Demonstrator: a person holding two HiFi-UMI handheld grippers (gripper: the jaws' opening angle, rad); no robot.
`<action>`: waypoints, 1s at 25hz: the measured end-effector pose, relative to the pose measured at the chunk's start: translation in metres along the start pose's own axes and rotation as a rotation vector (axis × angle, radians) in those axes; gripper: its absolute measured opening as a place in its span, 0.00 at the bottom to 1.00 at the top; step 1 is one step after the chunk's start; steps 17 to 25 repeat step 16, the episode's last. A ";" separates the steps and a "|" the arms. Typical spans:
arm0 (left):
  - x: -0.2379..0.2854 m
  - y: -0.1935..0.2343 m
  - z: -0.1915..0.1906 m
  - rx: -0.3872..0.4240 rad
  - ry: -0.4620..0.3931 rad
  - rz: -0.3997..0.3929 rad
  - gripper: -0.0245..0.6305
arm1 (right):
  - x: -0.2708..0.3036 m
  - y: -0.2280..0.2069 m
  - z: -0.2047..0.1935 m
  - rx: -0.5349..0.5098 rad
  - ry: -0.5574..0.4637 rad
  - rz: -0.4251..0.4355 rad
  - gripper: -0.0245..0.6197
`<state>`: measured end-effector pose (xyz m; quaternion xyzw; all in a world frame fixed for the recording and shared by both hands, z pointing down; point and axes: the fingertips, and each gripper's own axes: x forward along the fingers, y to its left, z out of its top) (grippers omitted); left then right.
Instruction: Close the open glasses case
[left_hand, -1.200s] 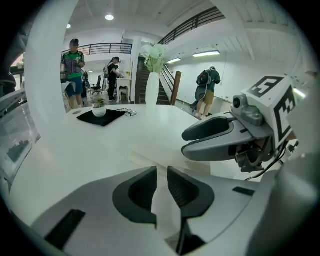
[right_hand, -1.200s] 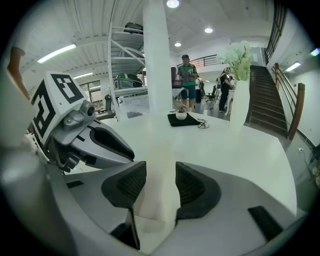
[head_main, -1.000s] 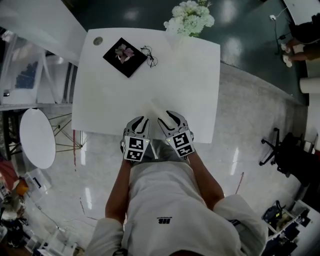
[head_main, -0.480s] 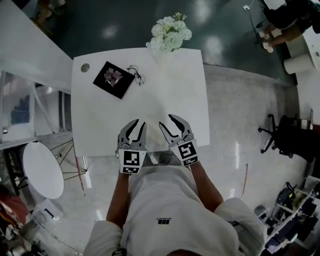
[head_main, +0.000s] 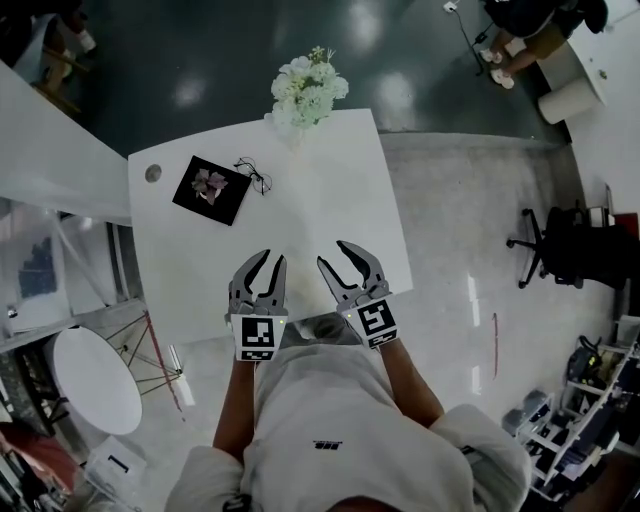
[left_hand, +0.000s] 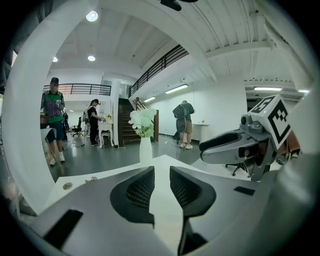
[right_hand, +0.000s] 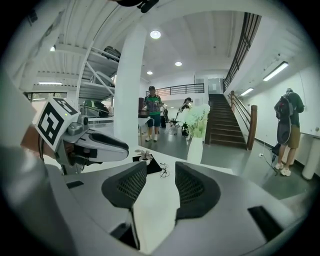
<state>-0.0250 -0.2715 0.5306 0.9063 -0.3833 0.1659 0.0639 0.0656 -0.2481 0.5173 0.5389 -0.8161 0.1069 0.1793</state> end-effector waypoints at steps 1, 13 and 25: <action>-0.001 -0.001 0.002 0.003 -0.001 0.003 0.20 | -0.003 -0.001 0.002 -0.002 -0.004 -0.002 0.32; -0.036 -0.048 0.006 0.037 0.016 0.082 0.20 | -0.062 -0.005 -0.003 -0.012 -0.061 0.028 0.31; -0.044 -0.066 0.003 0.033 0.013 0.100 0.20 | -0.077 -0.005 -0.008 -0.018 -0.072 0.041 0.31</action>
